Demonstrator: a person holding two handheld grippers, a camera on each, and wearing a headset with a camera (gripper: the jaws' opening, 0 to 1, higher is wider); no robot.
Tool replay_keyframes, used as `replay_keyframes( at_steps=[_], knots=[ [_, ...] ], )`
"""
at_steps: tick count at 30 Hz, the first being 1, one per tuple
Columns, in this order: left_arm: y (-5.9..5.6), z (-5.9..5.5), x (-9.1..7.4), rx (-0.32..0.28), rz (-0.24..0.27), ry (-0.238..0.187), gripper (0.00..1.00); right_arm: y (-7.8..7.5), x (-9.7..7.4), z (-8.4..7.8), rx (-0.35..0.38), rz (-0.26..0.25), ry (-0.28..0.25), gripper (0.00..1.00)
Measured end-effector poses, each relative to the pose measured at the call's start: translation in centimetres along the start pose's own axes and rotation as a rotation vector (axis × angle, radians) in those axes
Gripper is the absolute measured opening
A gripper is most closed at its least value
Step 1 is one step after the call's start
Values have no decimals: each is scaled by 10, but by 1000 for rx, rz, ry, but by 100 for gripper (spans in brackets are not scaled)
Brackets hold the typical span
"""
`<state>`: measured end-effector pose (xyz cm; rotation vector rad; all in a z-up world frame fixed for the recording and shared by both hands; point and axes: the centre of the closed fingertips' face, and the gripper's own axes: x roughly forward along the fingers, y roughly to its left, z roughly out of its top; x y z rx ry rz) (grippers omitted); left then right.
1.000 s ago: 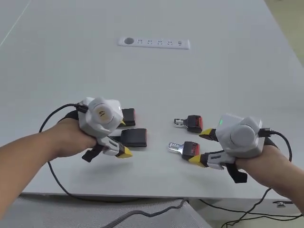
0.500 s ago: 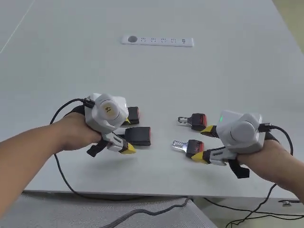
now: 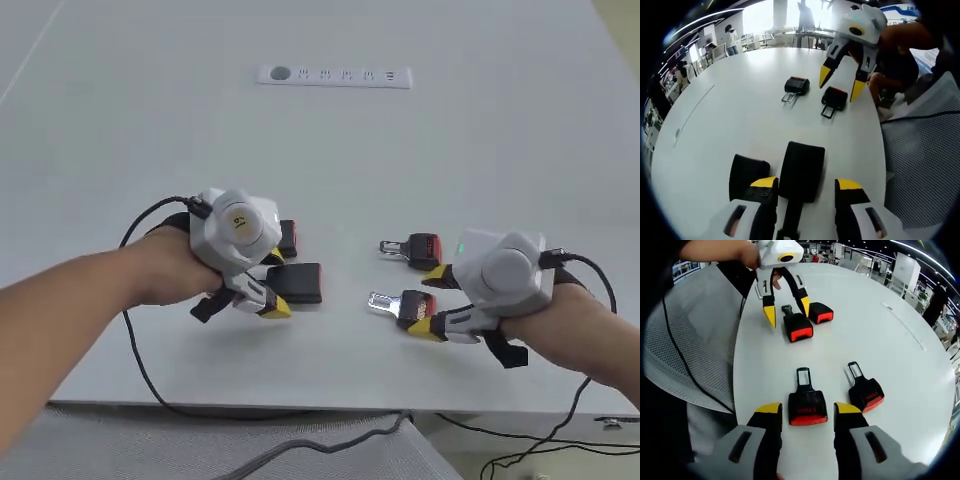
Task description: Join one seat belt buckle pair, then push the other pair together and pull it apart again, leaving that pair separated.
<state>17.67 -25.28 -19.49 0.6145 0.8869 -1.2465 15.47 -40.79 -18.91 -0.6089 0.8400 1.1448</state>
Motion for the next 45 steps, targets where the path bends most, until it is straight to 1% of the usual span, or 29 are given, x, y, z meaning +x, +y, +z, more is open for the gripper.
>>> replay_keyframes(
  at_steps=[4, 8, 11, 14, 20, 25, 27, 29, 31, 37, 38, 41, 43, 45],
  knots=[
    [2, -2, 3, 4, -9, 8, 46, 1, 4, -5, -19, 23, 21, 38],
    [4, -5, 6, 11, -22, 23, 45, -2, 9, -11, -19, 36, 41, 36],
    [4, -7, 8, 27, -34, 35, 45, -2, 11, -11, -18, 52, 40, 36],
    [5, -6, 9, 39, -40, 40, 44, -3, 14, -11, -24, 66, 42, 34],
    [4, -5, 10, 59, -53, 59, 43, -4, 16, -12, -55, 99, 61, 33],
    [5, -4, 12, 74, -54, 62, 41, -6, 17, -13, -86, 120, 82, 33],
    [4, -3, 13, 76, -53, 67, 40, -6, 17, -15, -114, 132, 96, 33],
    [5, -3, 13, 82, -55, 72, 40, -6, 18, -16, -125, 141, 109, 34],
    [6, -3, 13, 81, -56, 75, 40, -5, 17, -17, -156, 150, 122, 34],
    [5, -5, 13, 102, -48, 84, 38, -5, 16, -17, -167, 159, 135, 34],
    [5, -5, 12, 119, -46, 84, 38, -5, 16, -17, -168, 159, 135, 34],
    [6, -8, 12, 142, -40, 87, 36, -5, 16, -17, -165, 160, 131, 34],
    [6, -8, 11, 129, -34, 90, 35, -5, 16, -17, -161, 163, 126, 33],
    [5, -10, 10, 138, -30, 92, 35, -3, 16, -15, -163, 164, 126, 33]
  ],
)
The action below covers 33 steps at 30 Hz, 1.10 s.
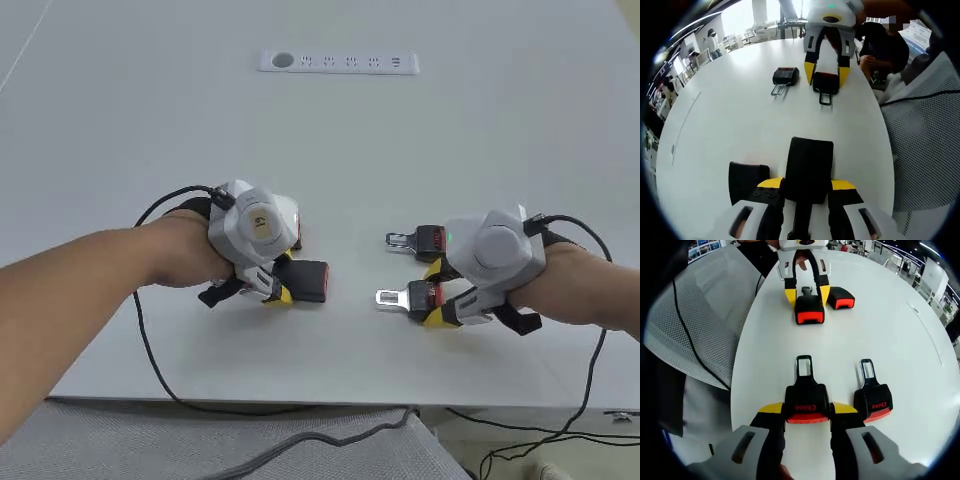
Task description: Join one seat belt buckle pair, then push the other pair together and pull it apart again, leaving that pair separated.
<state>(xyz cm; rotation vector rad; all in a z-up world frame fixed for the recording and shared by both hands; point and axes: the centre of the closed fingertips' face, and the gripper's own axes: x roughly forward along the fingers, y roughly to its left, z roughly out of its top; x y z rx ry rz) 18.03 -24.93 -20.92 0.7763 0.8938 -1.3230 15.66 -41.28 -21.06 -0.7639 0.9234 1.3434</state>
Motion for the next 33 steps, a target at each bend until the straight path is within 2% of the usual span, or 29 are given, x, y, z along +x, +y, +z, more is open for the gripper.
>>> replay_keyframes(
  at_steps=[4, 8, 21, 28, 33],
  knots=[
    [-4, -2, -1, -8, 3, 9, 34, -1, -1, -1, 3, 1, 0, 33],
    [-10, -1, -1, 12, 8, 12, 34, -1, -1, 0, 7, 1, -5, 33],
    [-13, -3, -1, 31, -1, 40, 34, -7, 0, -1, 31, -8, -7, 33],
    [-14, -4, -1, 28, 3, 57, 33, -7, 0, -1, 6, -6, 15, 33],
    [-13, -5, -1, 19, 7, 53, 33, -9, 2, 1, 3, -12, 27, 33]
  ],
)
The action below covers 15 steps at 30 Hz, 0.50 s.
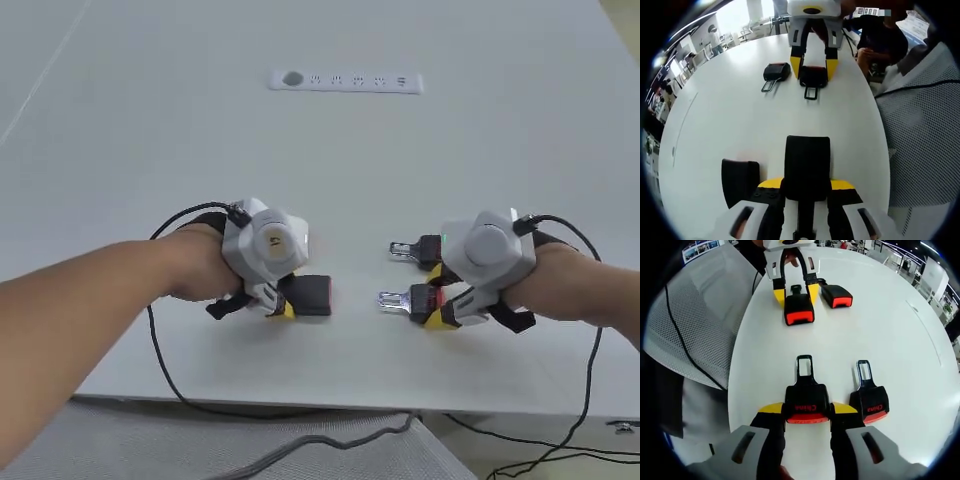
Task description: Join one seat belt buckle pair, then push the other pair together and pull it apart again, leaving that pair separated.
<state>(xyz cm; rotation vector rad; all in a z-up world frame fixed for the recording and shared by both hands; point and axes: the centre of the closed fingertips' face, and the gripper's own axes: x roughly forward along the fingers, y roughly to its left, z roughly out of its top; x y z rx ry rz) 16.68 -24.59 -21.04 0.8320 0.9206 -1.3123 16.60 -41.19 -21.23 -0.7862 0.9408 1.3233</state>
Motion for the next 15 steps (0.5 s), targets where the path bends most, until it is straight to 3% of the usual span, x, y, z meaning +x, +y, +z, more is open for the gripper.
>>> replay_keyframes(
  at_steps=[15],
  knots=[
    [0, -1, 1, -10, 6, 1, 33, 2, 7, 18, -19, 7, 6, 33]
  ],
)
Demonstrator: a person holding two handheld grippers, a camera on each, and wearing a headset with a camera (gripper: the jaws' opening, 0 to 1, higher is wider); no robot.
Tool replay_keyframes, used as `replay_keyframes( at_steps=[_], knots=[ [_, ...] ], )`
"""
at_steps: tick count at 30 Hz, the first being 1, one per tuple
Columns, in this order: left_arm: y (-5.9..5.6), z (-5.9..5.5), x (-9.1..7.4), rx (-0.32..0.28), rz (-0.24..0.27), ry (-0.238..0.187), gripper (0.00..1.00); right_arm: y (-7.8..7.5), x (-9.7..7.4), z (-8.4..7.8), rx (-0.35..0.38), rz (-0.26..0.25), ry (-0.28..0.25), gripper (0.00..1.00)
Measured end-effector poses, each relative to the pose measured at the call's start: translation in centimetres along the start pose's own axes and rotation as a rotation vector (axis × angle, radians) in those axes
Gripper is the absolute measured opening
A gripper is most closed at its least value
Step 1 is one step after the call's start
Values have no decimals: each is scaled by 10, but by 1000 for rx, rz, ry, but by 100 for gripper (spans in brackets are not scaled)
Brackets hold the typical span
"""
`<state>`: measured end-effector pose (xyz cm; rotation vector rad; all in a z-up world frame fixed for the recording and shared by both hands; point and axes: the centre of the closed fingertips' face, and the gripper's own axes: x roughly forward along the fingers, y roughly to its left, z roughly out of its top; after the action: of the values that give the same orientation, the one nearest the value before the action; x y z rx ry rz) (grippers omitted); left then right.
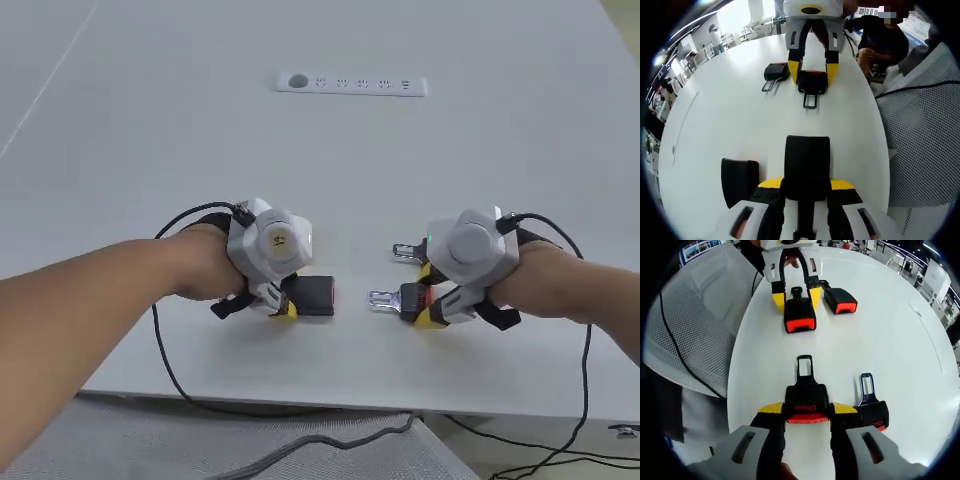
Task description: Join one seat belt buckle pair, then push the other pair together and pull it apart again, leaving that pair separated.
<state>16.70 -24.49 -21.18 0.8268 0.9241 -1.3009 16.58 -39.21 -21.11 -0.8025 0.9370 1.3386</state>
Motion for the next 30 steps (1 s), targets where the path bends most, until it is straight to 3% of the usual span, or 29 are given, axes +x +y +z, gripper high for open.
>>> replay_keyframes(
  at_steps=[16, 30],
  knots=[
    [-2, 2, -1, -6, 1, -5, 33, -2, 12, 27, -19, -7, -28, 33],
    [-3, 3, -2, -3, -4, -2, 33, 1, 17, 43, -59, 5, -14, 33]
  ],
)
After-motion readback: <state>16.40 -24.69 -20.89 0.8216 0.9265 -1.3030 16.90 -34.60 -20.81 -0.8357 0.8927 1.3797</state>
